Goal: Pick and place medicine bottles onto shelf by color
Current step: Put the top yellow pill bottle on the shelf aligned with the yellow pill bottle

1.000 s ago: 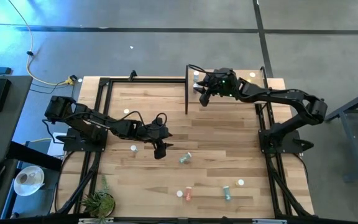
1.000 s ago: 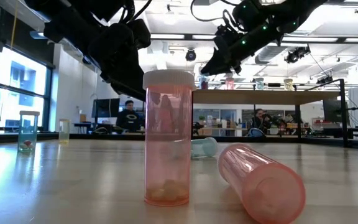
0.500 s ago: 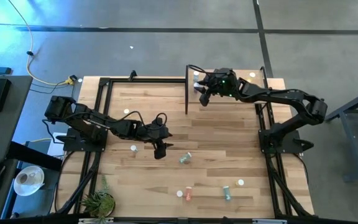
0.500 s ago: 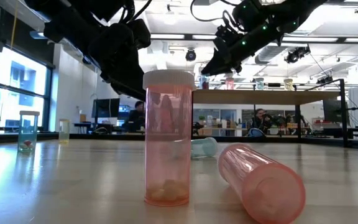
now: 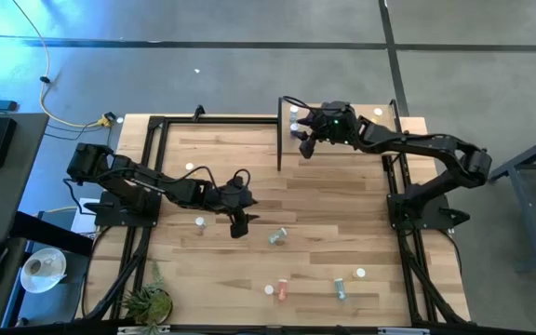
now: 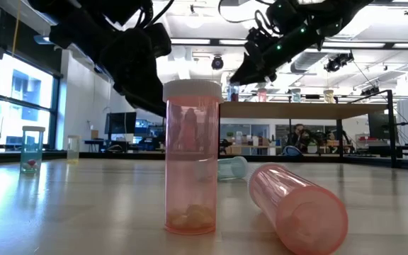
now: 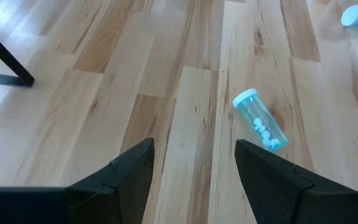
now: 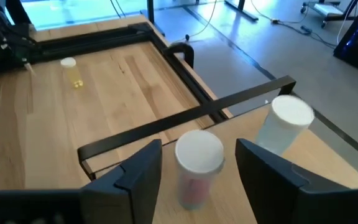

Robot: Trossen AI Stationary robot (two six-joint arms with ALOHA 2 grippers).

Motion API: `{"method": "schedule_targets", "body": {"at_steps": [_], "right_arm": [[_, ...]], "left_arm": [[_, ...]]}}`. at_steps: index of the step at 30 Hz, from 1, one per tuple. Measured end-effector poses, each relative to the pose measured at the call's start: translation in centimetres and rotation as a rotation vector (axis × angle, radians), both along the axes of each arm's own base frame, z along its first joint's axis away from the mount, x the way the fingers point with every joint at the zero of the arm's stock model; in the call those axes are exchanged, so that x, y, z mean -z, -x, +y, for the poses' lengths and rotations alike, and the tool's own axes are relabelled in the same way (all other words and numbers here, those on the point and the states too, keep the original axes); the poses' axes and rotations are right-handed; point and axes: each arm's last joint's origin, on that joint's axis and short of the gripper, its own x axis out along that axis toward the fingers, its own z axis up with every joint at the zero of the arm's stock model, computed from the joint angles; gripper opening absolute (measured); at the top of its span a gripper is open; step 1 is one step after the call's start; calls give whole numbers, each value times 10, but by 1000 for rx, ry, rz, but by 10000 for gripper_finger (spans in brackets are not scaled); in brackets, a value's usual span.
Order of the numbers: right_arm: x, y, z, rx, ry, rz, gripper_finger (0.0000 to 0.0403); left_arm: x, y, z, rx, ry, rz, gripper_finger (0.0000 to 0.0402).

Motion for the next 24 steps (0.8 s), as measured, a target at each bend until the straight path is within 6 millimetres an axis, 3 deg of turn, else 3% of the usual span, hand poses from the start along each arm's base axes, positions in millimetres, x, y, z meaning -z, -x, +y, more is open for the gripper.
{"method": "schedule_targets", "body": {"at_steps": [8,17,24], "right_arm": [[-21,12,13,-20,12,-41,197],[-39,14,53,-180,100,-36,197],[-46,14,73,-251,121,-58,197]], "left_arm": [[-10,13,0,-41,1,51,213],[-34,49,0,-177,-48,99,213],[-15,85,-8,-384,-63,48,213]]}}
